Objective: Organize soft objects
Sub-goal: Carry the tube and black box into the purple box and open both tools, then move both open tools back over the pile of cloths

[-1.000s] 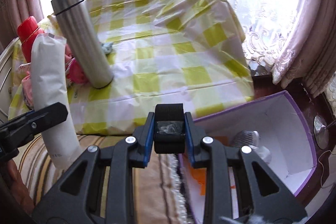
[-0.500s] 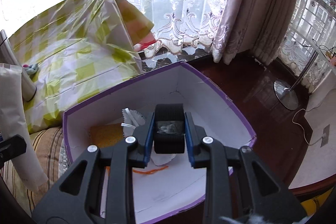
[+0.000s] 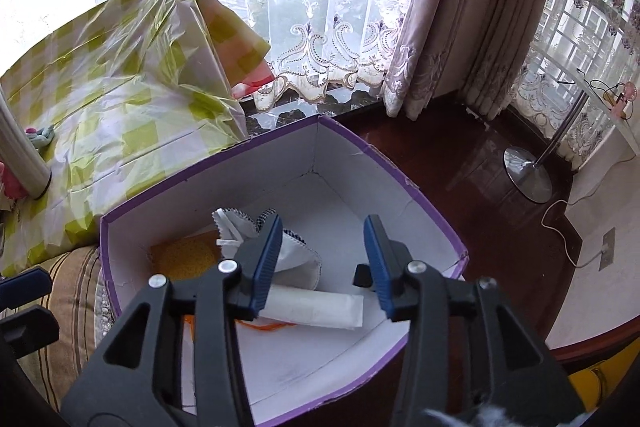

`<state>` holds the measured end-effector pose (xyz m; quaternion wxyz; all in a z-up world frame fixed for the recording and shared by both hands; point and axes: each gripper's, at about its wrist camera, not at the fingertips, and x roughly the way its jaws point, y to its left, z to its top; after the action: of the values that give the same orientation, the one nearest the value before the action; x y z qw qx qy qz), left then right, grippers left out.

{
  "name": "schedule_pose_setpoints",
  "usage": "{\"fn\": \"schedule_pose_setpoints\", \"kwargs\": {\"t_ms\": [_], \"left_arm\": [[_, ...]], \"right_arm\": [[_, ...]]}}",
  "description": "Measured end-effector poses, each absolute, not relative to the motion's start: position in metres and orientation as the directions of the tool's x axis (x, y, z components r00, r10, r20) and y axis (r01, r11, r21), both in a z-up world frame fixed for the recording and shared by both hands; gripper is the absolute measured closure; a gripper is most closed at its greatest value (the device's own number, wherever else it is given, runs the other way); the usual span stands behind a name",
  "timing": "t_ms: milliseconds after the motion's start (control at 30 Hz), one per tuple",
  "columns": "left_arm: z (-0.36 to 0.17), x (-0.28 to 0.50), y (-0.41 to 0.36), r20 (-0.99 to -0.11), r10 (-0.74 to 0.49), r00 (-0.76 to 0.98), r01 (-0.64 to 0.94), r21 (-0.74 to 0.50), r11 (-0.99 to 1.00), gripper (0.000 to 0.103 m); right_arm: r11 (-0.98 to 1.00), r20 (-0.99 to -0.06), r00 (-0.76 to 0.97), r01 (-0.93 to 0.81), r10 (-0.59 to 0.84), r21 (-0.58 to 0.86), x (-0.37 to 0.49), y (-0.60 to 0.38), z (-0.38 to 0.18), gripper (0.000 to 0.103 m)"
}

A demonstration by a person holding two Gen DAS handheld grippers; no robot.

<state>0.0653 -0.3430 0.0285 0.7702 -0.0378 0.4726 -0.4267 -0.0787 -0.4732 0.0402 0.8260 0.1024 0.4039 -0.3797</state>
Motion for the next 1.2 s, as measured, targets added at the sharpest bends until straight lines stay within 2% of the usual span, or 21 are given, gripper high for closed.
{"fn": "schedule_pose_setpoints", "kwargs": {"t_ms": [633, 767, 967, 1200], "left_arm": [[0.037, 0.080, -0.302, -0.714, -0.610, 0.344, 0.565, -0.362, 0.742, 0.047], [0.039, 0.087, -0.284, -0.732, -0.551, 0.400, 0.510, -0.321, 0.798, 0.047], [0.039, 0.103, -0.239, -0.781, -0.372, 0.502, 0.342, -0.216, 0.915, 0.047], [0.041, 0.116, -0.182, -0.783, -0.209, 0.586, 0.177, -0.127, 0.976, 0.047]], "right_arm": [[0.720, -0.728, 0.413, 0.676, -0.547, -0.157, -0.065, -0.454, 0.050, 0.055], [0.735, -0.728, 0.429, 0.662, -0.535, -0.150, -0.061, -0.447, 0.052, 0.055], [0.763, -0.736, 0.445, 0.628, -0.511, -0.150, -0.049, -0.432, 0.050, 0.055], [0.793, -0.744, 0.459, 0.588, -0.486, -0.155, -0.034, -0.412, 0.049, 0.054]]}}
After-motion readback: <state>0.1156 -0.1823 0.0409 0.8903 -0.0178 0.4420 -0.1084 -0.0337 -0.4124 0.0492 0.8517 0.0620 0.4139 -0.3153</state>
